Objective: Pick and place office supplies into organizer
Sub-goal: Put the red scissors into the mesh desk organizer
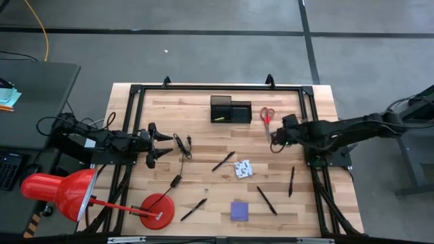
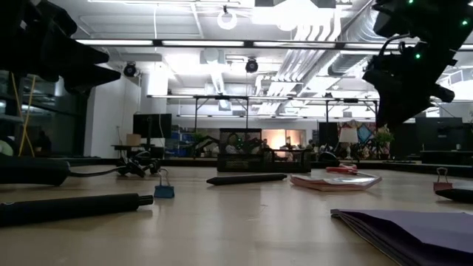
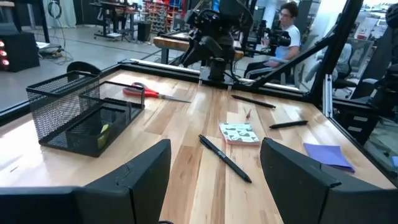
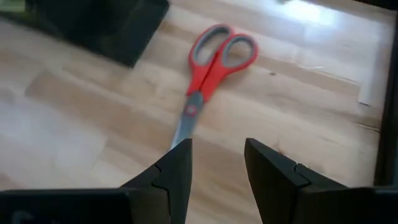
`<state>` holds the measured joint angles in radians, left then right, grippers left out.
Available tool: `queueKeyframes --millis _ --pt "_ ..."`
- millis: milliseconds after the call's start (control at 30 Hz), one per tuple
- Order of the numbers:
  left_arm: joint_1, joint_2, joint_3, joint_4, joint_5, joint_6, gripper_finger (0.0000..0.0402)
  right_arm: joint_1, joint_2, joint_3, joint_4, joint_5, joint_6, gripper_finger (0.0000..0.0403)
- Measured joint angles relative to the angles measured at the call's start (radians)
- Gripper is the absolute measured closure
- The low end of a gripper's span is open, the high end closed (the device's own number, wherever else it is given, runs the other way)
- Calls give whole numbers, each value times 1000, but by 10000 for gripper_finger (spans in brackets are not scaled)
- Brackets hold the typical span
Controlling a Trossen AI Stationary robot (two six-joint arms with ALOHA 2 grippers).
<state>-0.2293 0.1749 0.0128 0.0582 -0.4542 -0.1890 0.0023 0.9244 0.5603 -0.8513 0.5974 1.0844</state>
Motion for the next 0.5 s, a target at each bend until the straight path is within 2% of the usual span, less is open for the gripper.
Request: queueKeyframes --millis 133,233,500 --pt "0 0 0 0 -3 0 169 -127 -68 -27 21 -47 -61 262" --pt "0 0 0 0 -4 0 169 -240 -74 -34 57 -158 -146 254" --pt "0 0 0 0 -11 0 169 -523 36 -34 239 -352 -426 222"
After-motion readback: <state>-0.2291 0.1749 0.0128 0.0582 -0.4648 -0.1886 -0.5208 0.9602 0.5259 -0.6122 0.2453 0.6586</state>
